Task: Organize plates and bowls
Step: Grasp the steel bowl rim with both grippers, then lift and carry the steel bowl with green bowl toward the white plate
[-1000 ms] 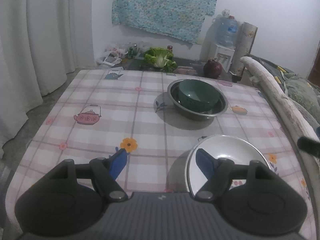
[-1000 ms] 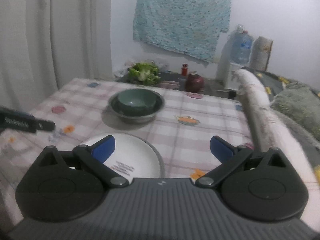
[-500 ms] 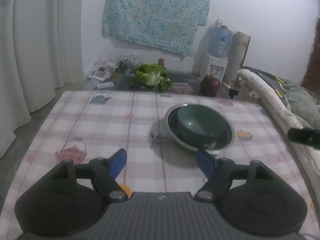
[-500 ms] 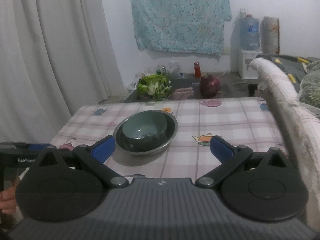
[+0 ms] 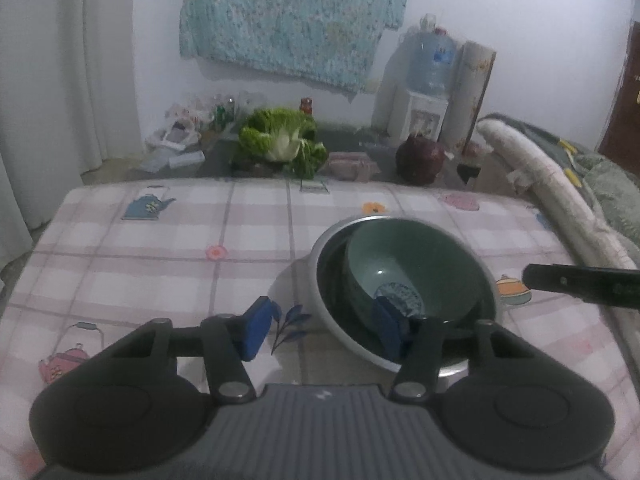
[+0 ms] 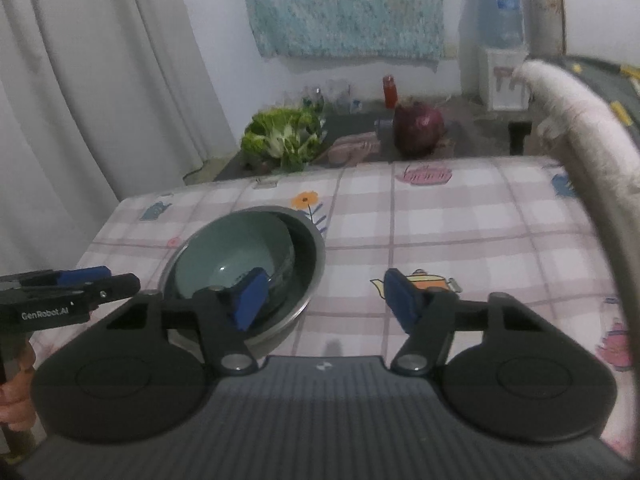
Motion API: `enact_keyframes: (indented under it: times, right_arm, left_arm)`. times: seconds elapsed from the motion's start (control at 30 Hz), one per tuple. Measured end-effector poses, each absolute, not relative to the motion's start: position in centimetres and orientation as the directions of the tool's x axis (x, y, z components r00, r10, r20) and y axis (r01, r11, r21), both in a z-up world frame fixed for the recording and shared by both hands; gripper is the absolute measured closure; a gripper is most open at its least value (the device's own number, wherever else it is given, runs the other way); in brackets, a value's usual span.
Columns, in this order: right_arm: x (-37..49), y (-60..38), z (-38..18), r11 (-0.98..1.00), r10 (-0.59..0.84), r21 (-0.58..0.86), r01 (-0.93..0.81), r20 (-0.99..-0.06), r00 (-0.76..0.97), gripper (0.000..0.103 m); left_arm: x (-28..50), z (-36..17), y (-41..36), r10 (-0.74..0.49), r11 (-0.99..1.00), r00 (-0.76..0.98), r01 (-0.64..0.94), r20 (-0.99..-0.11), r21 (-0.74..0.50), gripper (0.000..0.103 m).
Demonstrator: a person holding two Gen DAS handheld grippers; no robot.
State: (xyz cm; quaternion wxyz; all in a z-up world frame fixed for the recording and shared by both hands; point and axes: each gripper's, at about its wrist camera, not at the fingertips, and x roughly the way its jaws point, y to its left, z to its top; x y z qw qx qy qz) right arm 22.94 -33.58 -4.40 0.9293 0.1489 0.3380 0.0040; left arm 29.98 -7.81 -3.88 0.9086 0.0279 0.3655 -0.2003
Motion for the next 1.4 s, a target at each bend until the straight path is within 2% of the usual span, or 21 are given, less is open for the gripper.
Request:
enact_keyframes:
  times: [0.1, 0.2, 0.37, 0.4, 0.57, 0.97, 1.4]
  right_arm:
    - [24.5, -33.7, -5.5, 0.954, 0.121, 0.284, 0.09, -0.646, 0.754, 0.057]
    - [25.8, -33.8, -6.6, 0.952, 0.131, 0.29, 0.092, -0.664, 0.736, 0.063]
    - [27.5, -34.1, -8.1, 0.934, 0.18, 0.346, 0.091, -0.674, 0.716, 0.074]
    - [27.9, -34.1, -8.3, 0.931, 0.189, 0.354, 0.088, -0.674, 0.714, 0.076]
    - [28.9, -34.0, -9.0, 0.907, 0.247, 0.414, 0.076, -0.67, 0.7, 0.092]
    - [26.2, -34.0, -8.6, 0.894, 0.275, 0.44, 0.082, -0.684, 0.675, 0.091]
    - [25.2, -34.1, -9.1, 0.878, 0.305, 0.471, 0.083, -0.685, 0.662, 0.091]
  left_arm:
    - [30.9, -4.8, -8.5, -0.334, 0.917, 0.63, 0.389, -0.701, -0.088, 0.051]
    - [31.9, -5.8, -9.1, -0.319, 0.919, 0.601, 0.386, -0.733, -0.083, 0.063]
    - [33.0, -7.0, -9.6, -0.313, 0.923, 0.573, 0.372, -0.758, -0.1, 0.073]
    - [33.1, -7.0, -9.6, -0.321, 0.921, 0.566, 0.373, -0.759, -0.111, 0.08]
    - [33.3, -6.9, -9.8, -0.317, 0.928, 0.563, 0.352, -0.763, -0.126, 0.083]
    - [31.2, -6.0, -9.0, -0.346, 0.917, 0.516, 0.364, -0.784, -0.165, 0.083]
    - [31.2, -6.7, -9.6, -0.322, 0.92, 0.53, 0.37, -0.784, -0.128, 0.083]
